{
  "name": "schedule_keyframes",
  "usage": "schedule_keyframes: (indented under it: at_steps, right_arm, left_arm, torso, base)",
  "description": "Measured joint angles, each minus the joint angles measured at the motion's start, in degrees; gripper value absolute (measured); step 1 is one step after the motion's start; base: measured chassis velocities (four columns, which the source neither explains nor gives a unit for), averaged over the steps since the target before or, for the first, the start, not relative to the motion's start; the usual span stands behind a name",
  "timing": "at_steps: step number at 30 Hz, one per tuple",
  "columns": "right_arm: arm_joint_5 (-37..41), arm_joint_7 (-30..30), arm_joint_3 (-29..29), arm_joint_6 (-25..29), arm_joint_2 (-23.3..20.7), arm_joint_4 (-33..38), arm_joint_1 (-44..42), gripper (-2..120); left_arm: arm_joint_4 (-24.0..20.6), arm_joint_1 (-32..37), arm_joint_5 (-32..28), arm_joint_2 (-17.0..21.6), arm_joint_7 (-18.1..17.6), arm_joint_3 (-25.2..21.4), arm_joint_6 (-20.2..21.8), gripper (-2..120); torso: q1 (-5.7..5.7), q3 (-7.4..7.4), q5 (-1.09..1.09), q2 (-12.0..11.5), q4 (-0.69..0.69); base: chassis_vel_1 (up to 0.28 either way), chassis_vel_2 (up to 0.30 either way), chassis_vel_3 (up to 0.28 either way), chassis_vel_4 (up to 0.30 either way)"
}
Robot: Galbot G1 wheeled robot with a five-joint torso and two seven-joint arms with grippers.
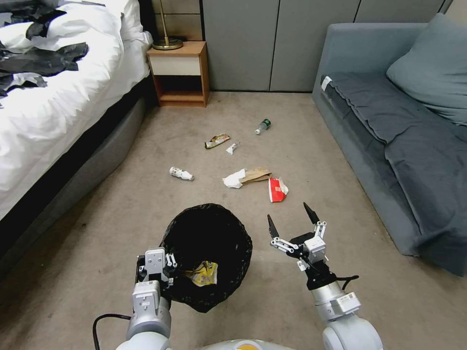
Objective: Pick up the trash bin, then pick up the garbage from the floor and place it into the trash bin.
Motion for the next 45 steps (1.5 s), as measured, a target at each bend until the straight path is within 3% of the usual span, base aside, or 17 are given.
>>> schedule_keyframes:
  at_steps: [21, 45]
  right_arm:
    - [0.4, 1.5, 0.5, 0.5, 0.5, -0.1, -0.2, 100]
    - [0.5, 1.2, 0.4, 1.3, 0.5, -0.7, -0.3, 100]
  left_arm:
    - [-0.3, 0.2, 0.1, 0.1, 0.0, 0.0, -0.3, 3]
    - [-0.2, 0.5, 0.7, 0.1, 0.0, 0.0, -0.8, 3]
  torso:
    - [0.0, 0.0, 0.0, 0.0, 0.01]
    - [0.0, 0.0, -0.02, 0.0, -0.01]
  base:
    - [-0.025, 0.024, 0.026, -0.024]
    - [-0.278, 0.268, 0.267, -0.274]
